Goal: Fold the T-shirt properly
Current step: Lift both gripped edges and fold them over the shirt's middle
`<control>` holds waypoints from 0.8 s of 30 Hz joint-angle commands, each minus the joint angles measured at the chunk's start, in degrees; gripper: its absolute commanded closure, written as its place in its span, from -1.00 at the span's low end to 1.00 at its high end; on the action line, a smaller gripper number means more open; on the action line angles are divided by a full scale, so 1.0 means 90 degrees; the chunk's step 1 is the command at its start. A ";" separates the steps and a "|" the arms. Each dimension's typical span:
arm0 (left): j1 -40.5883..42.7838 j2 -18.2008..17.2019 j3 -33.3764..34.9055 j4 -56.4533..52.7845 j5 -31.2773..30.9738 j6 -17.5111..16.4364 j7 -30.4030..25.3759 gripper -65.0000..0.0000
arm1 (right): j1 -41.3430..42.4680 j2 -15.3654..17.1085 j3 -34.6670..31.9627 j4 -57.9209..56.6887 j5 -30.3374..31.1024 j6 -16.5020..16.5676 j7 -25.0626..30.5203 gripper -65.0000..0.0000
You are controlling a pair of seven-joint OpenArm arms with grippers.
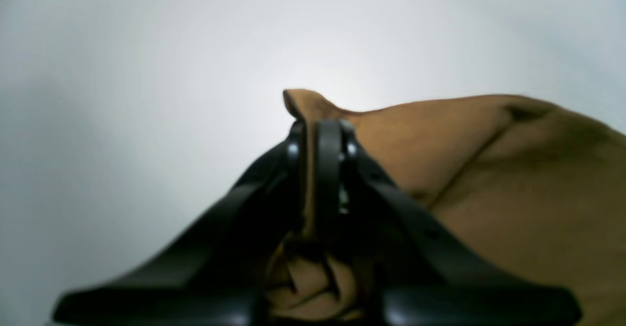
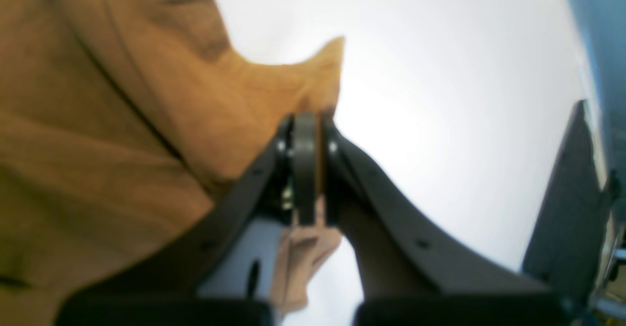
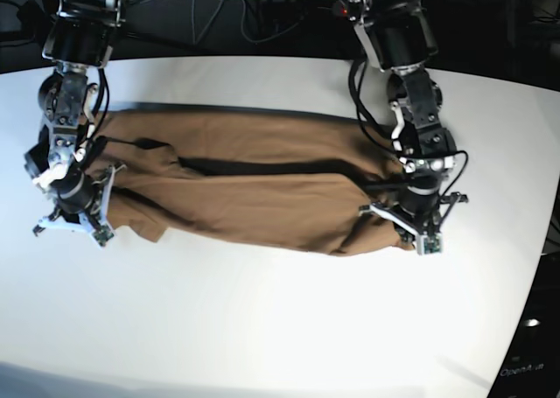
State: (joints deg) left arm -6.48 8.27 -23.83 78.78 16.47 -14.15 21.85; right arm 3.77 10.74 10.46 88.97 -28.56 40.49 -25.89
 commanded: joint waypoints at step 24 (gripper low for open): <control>0.1038 -0.0055 -0.0013 0.1879 -0.0780 -0.0581 0.0274 0.88 | -0.1576 0.0091 0.0298 0.1968 0.0023 -0.0054 0.0146 0.97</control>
State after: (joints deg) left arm 3.66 7.81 -24.12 94.48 10.02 -19.51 25.80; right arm -11.05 10.94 12.91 105.41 -28.53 40.53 -25.54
